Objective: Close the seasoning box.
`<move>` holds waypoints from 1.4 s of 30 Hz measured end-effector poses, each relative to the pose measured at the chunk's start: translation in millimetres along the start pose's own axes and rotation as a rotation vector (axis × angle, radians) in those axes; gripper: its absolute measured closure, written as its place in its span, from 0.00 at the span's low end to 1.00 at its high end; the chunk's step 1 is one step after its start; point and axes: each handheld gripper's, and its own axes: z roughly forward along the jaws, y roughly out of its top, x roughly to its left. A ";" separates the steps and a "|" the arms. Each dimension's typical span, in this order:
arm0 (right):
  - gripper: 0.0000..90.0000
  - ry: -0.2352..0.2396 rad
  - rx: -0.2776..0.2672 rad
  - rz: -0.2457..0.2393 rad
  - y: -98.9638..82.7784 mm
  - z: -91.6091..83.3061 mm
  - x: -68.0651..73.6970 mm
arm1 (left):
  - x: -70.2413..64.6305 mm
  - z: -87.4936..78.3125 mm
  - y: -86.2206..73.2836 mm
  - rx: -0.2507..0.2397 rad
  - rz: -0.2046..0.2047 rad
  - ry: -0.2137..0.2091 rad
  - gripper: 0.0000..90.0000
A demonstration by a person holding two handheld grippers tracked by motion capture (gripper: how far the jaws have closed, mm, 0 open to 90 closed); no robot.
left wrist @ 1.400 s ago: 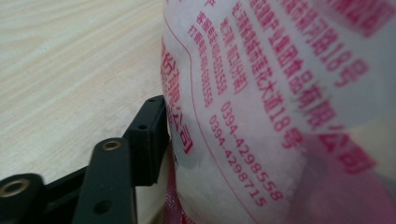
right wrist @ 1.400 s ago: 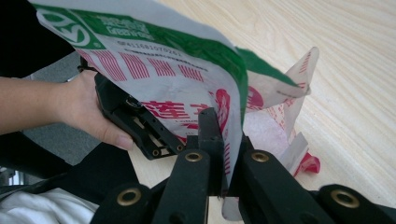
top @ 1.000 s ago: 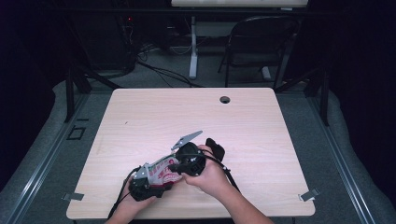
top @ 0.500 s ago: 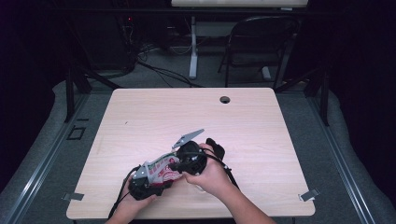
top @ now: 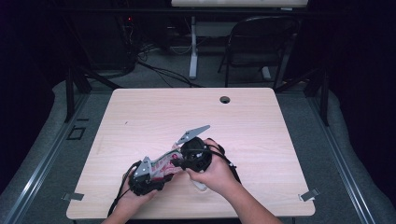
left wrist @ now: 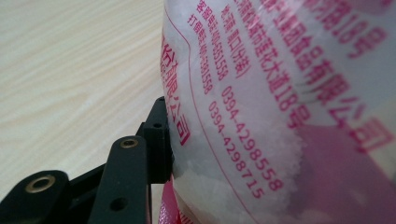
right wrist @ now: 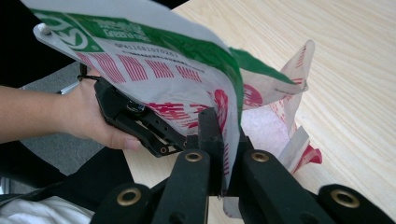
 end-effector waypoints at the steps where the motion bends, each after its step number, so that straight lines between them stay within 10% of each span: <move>1: 1.00 0.001 -0.004 0.002 -0.1 -1.0 -0.5 | 0.2 0.0 1.8 -0.004 0.007 0.000 0.61; 26: 1.00 -0.048 -0.042 0.019 -3.1 -28.7 -20.1 | -3.9 7.3 42.2 0.001 0.169 0.171 0.62; 42: 0.93 -0.053 -0.018 0.040 -4.3 -36.5 -26.4 | -3.1 10.1 47.3 0.022 0.206 0.157 0.63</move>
